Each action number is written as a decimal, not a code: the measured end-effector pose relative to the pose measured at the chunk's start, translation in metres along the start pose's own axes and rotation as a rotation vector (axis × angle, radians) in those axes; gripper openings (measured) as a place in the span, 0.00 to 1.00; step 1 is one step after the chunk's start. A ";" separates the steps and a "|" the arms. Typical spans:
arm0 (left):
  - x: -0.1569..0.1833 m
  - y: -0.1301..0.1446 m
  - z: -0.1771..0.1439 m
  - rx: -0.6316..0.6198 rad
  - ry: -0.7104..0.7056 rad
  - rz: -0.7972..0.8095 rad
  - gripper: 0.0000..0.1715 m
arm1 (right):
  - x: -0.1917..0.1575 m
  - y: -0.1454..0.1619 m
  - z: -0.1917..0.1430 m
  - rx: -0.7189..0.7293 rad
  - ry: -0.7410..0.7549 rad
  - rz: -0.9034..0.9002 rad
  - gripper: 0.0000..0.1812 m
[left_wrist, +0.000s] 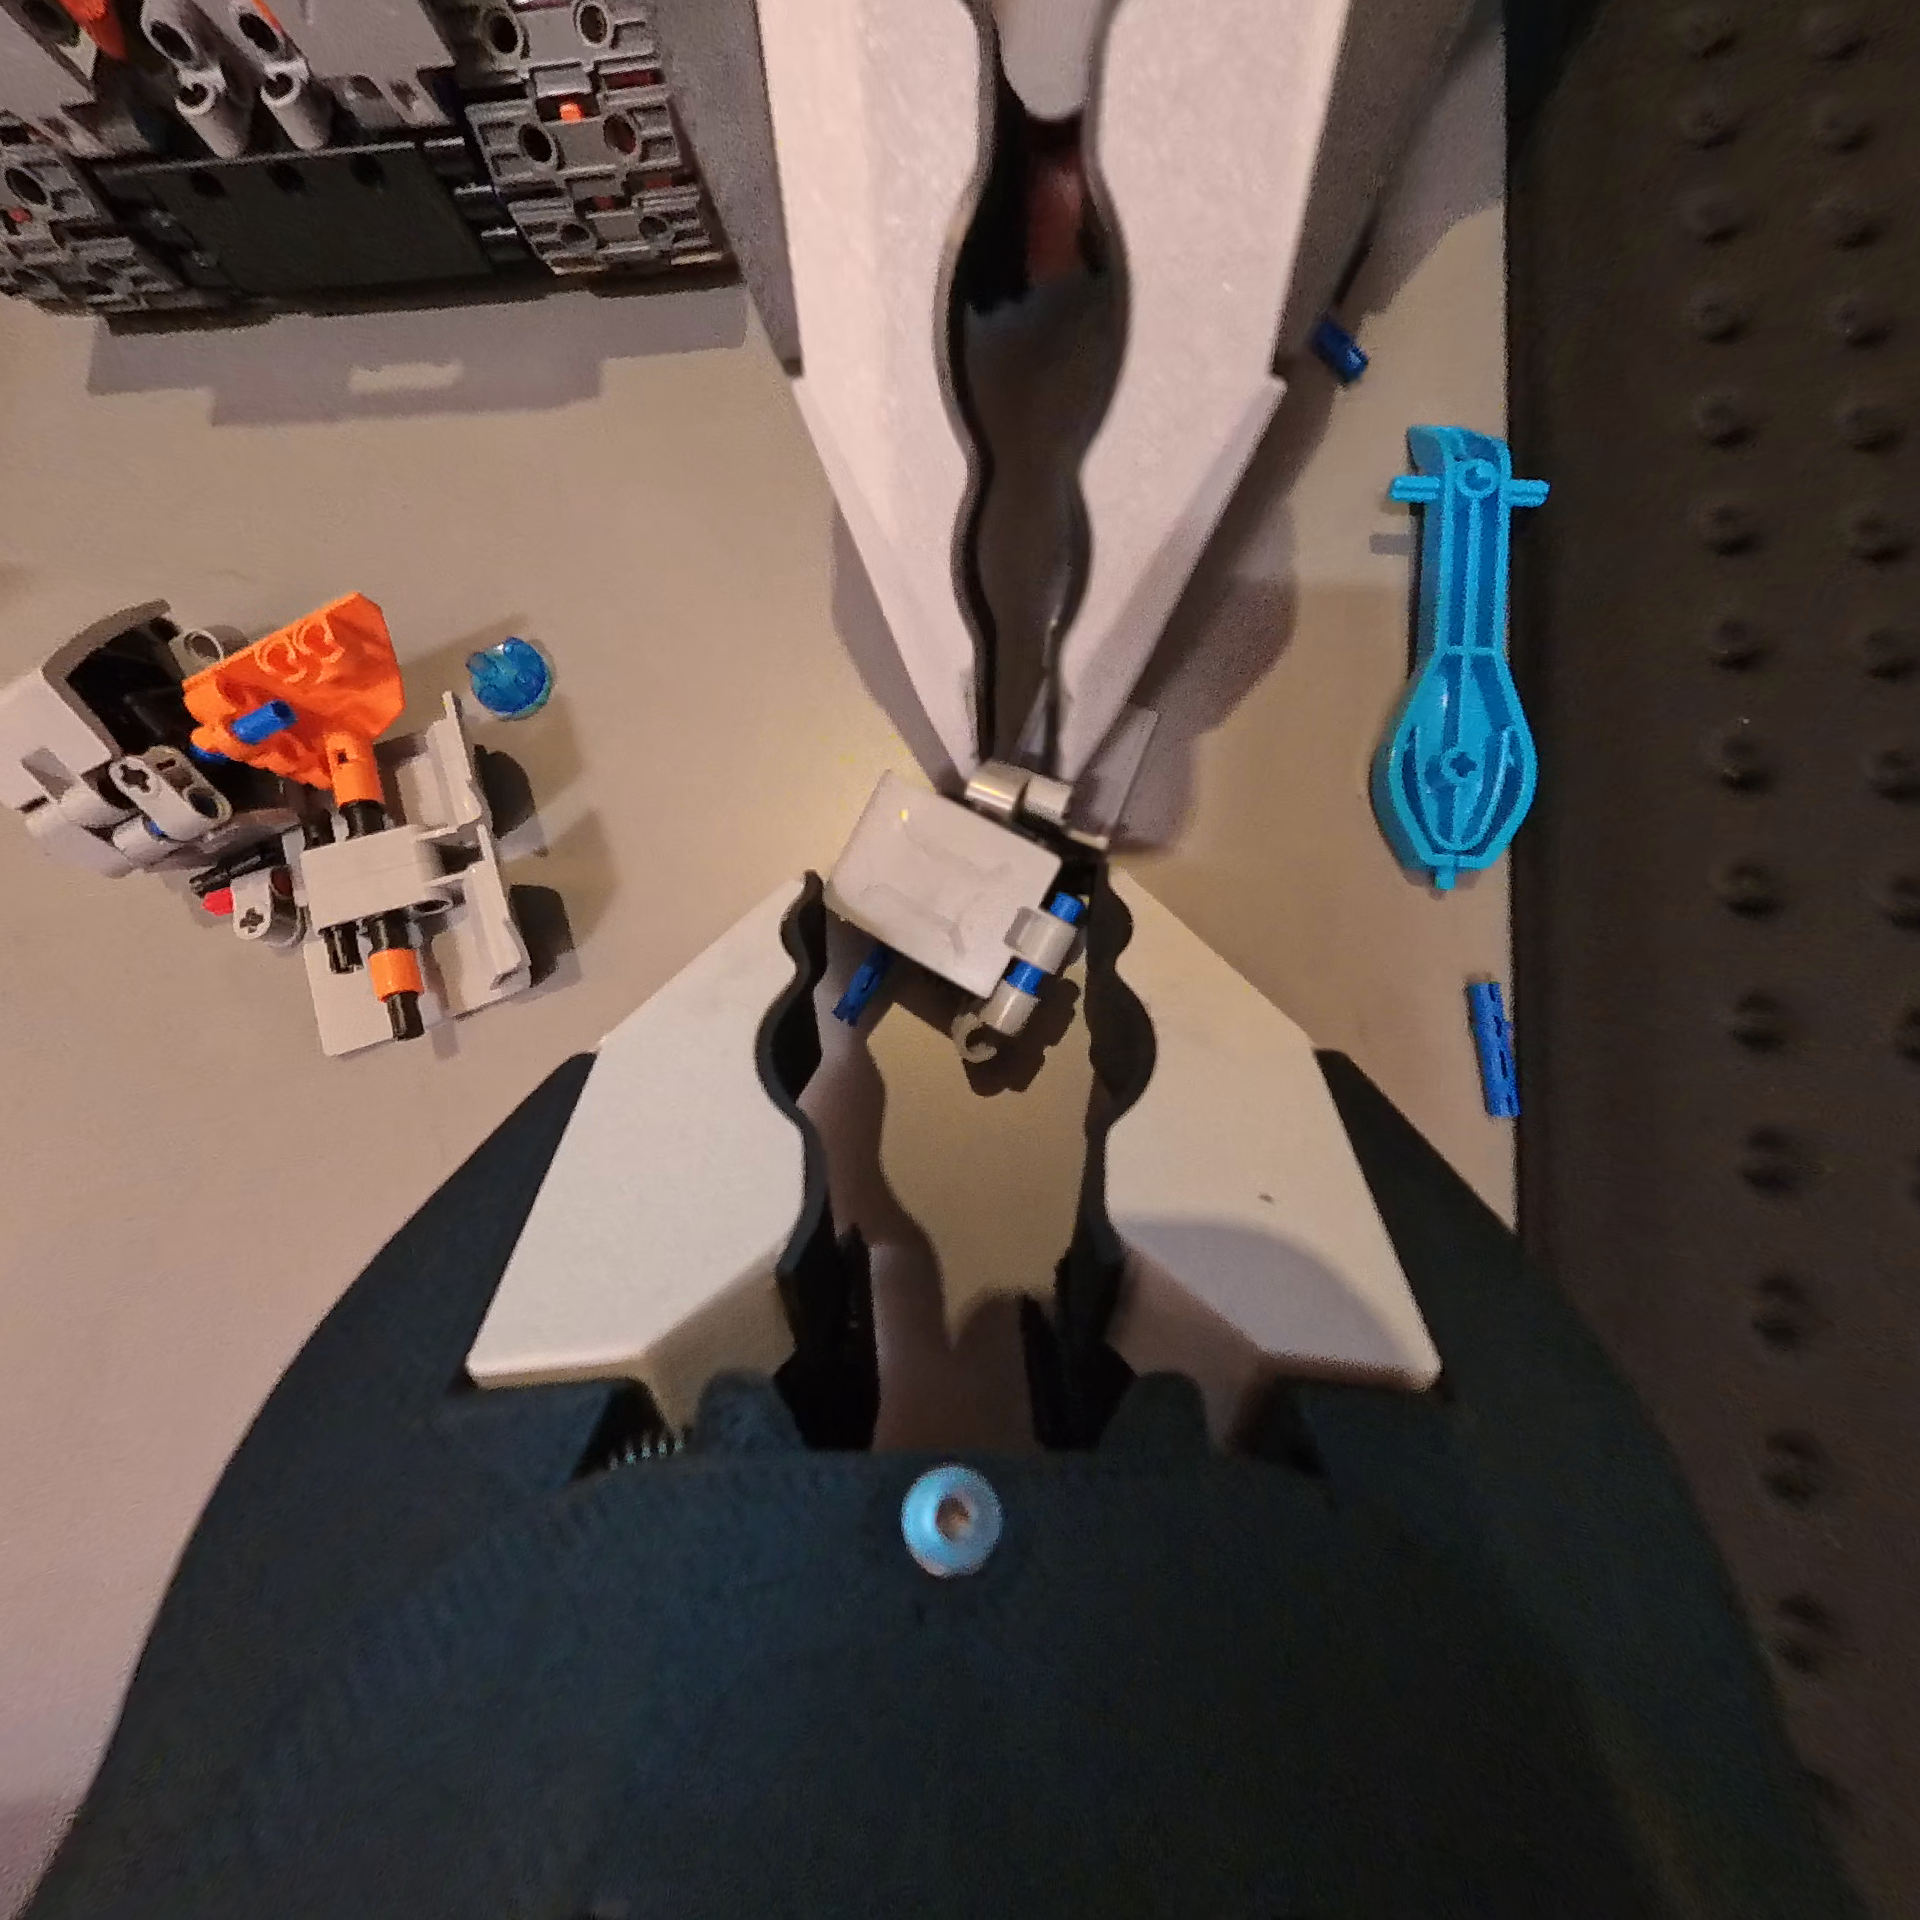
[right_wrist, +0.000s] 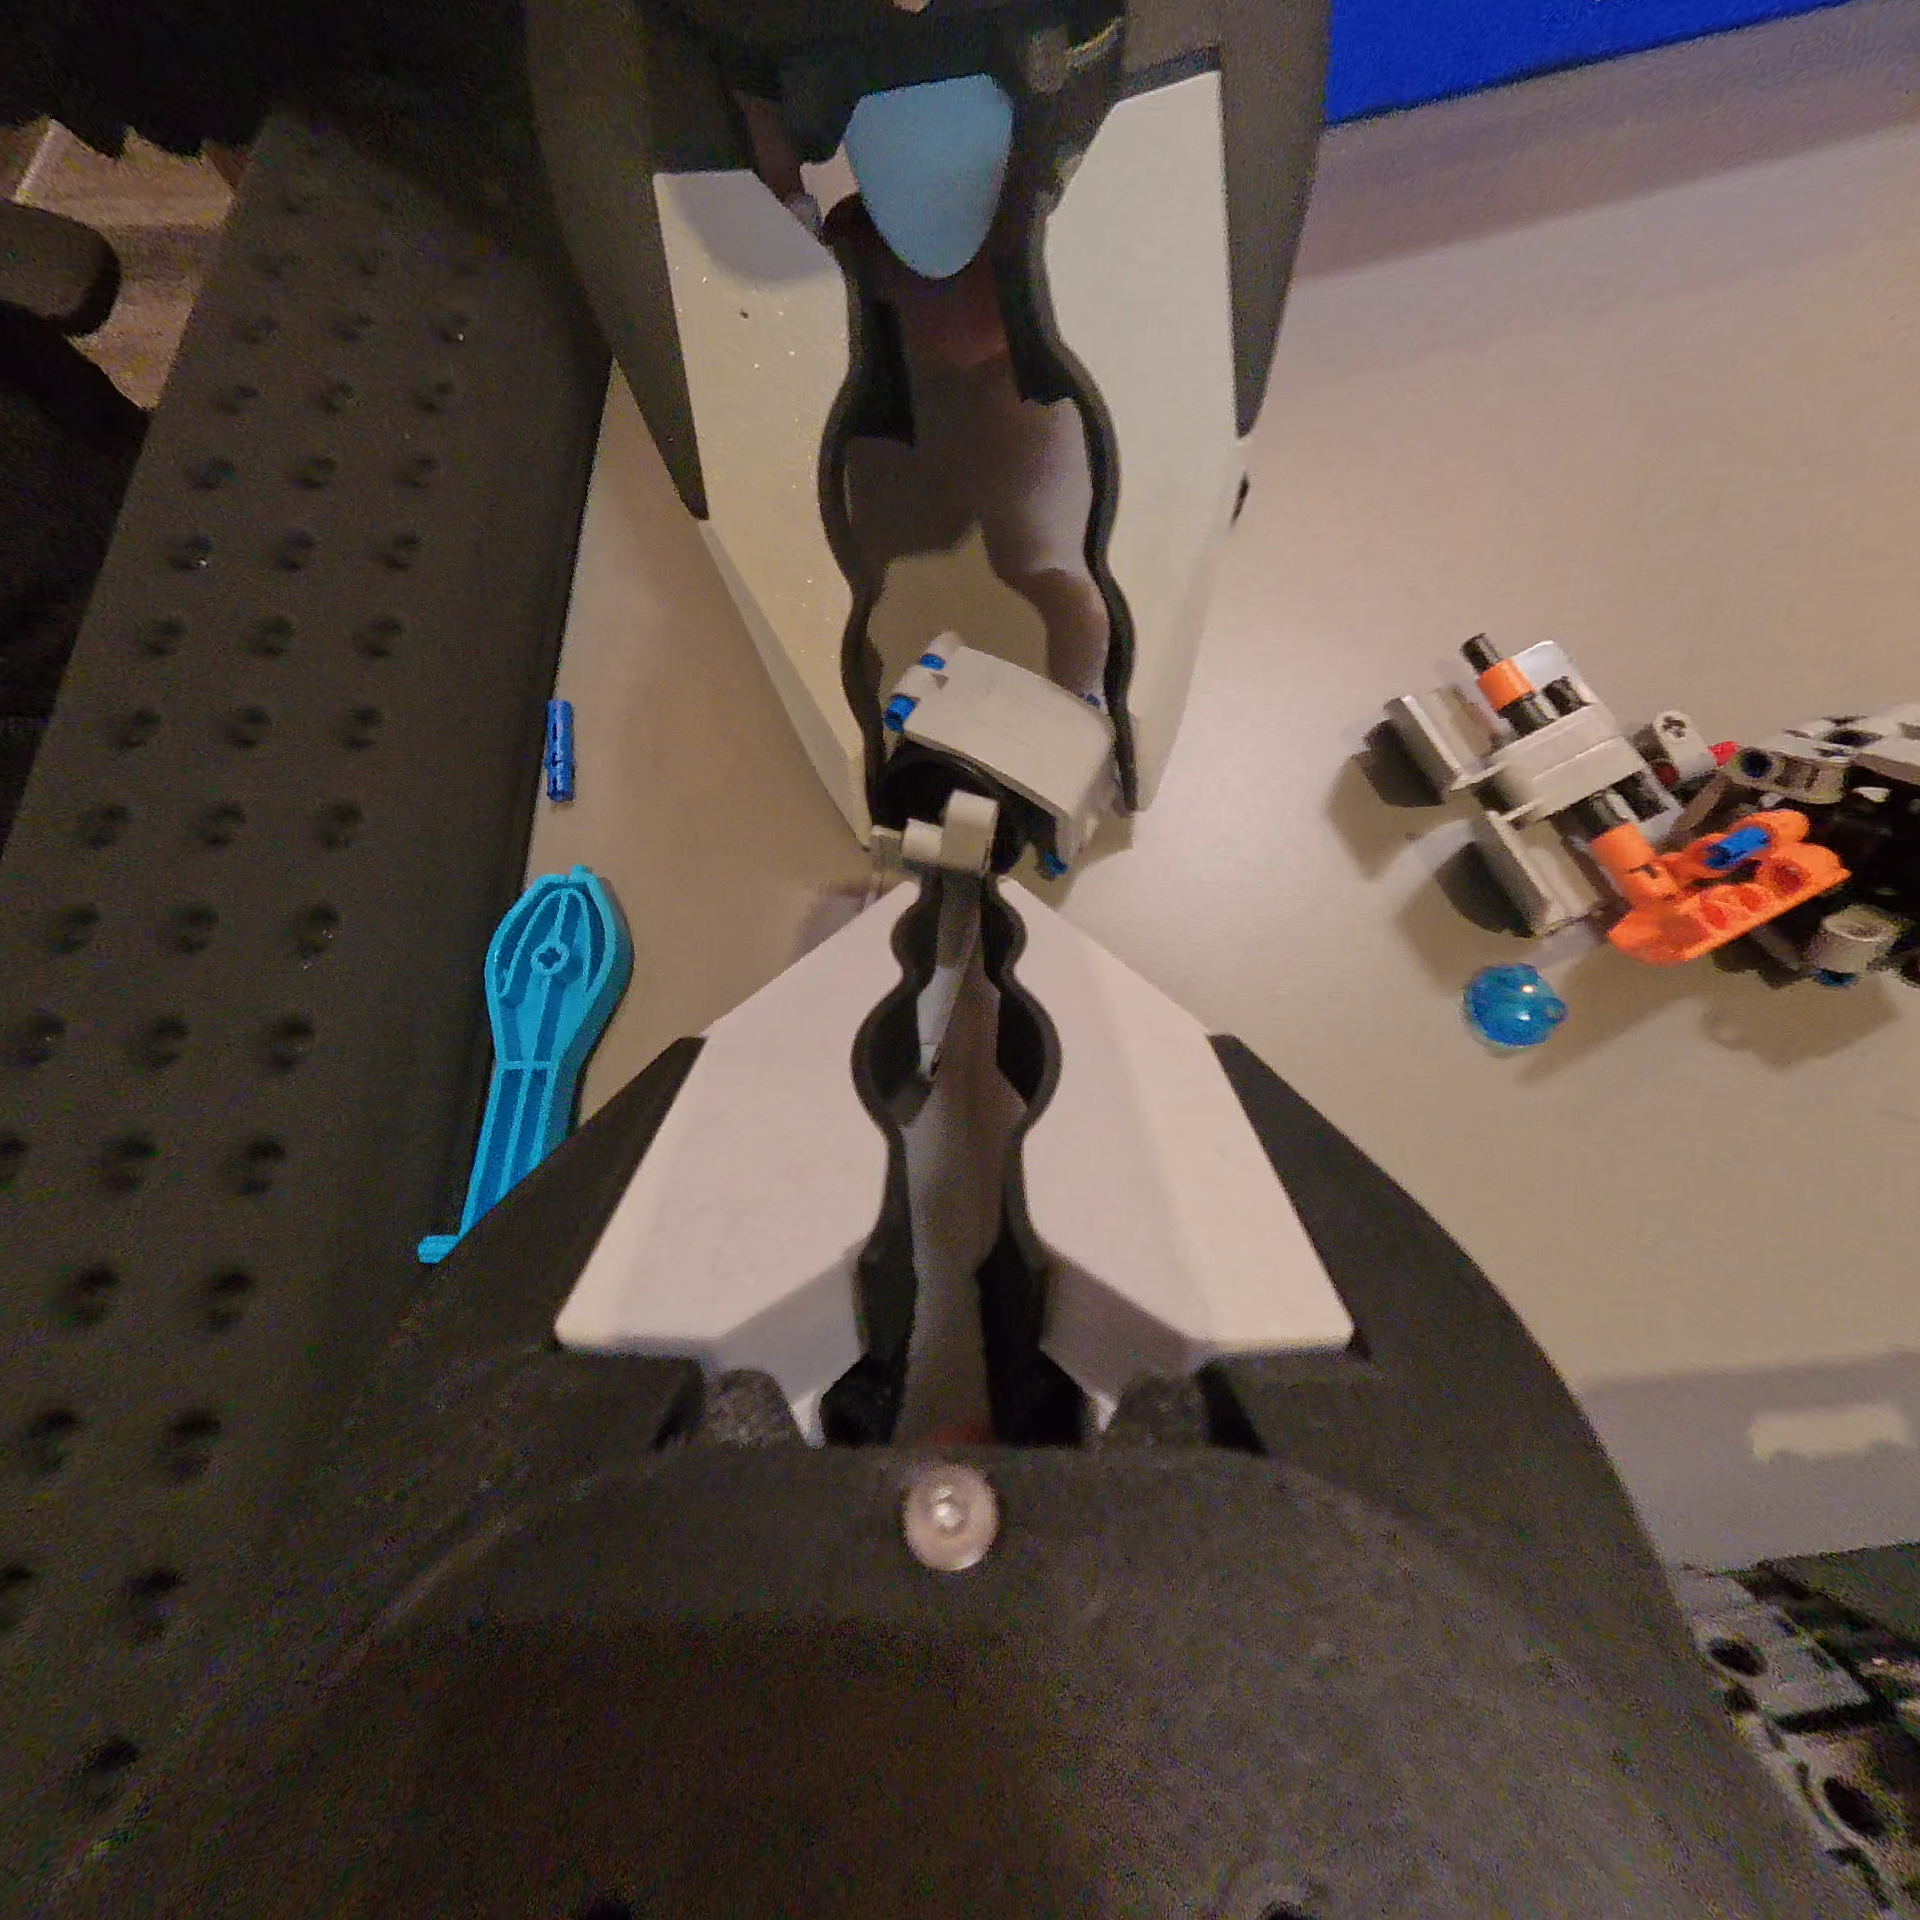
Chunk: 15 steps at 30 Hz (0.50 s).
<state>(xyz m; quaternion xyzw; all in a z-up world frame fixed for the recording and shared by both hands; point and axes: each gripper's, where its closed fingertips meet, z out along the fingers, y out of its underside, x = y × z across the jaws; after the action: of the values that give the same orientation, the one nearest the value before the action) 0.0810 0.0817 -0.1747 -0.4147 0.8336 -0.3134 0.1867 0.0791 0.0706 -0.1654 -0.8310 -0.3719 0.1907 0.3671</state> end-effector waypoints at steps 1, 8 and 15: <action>-0.001 0.000 0.000 0.001 -0.004 -0.001 0.28 | -0.003 0.001 0.002 -0.012 -0.003 -0.011 0.05; -0.013 0.002 -0.001 0.004 -0.052 -0.040 0.28 | 0.006 0.012 -0.002 -0.075 0.044 -0.006 0.12; -0.015 0.003 -0.002 -0.004 -0.069 -0.038 0.28 | -0.002 0.022 -0.007 -0.163 0.039 0.003 0.10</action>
<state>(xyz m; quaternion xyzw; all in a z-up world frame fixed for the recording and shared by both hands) 0.0872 0.0962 -0.1745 -0.4412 0.8195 -0.3006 0.2084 0.0927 0.0562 -0.1776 -0.8622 -0.3777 0.1442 0.3052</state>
